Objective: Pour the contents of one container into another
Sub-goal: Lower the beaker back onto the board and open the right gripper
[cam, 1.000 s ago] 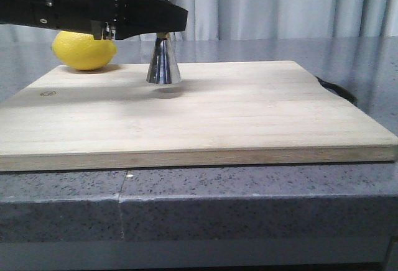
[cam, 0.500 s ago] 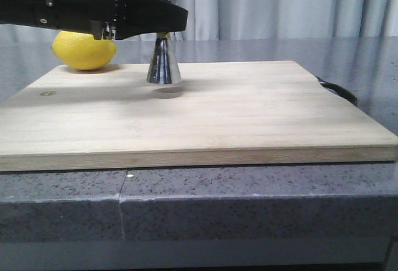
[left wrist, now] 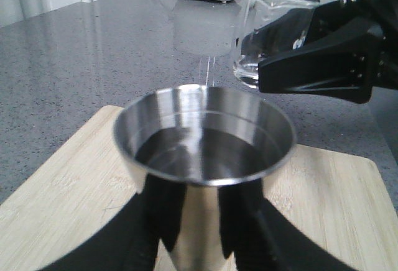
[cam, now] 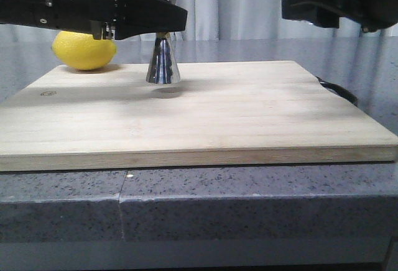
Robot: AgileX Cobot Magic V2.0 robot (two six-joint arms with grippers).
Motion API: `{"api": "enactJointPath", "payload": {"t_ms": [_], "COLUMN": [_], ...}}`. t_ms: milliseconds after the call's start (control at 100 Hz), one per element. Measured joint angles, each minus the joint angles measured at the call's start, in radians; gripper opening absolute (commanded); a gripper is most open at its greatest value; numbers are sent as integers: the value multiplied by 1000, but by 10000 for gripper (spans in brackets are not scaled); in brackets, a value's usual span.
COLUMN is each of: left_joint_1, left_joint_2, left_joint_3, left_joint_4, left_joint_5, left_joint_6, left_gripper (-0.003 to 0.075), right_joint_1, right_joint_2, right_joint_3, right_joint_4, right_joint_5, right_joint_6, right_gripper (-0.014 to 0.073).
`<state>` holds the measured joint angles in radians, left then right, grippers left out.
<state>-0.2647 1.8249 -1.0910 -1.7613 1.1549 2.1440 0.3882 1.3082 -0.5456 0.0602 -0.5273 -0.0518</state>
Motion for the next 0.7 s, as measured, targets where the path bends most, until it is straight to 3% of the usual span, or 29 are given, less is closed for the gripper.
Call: {"api": "enactJointPath", "payload": {"t_ms": [410, 700], "left_joint_1": [0, 0], "left_joint_2": [0, 0], "left_joint_3": [0, 0], "left_joint_4": [0, 0], "left_joint_5": [0, 0], "left_joint_6": [0, 0], "left_gripper": [189, 189], "right_joint_1": [0, 0], "right_joint_2": [224, 331], "right_joint_3": [14, 14], "right_joint_4": [-67, -69], "right_joint_5": [-304, -350], "right_joint_6": [39, 39], "right_gripper": [288, 288]}}
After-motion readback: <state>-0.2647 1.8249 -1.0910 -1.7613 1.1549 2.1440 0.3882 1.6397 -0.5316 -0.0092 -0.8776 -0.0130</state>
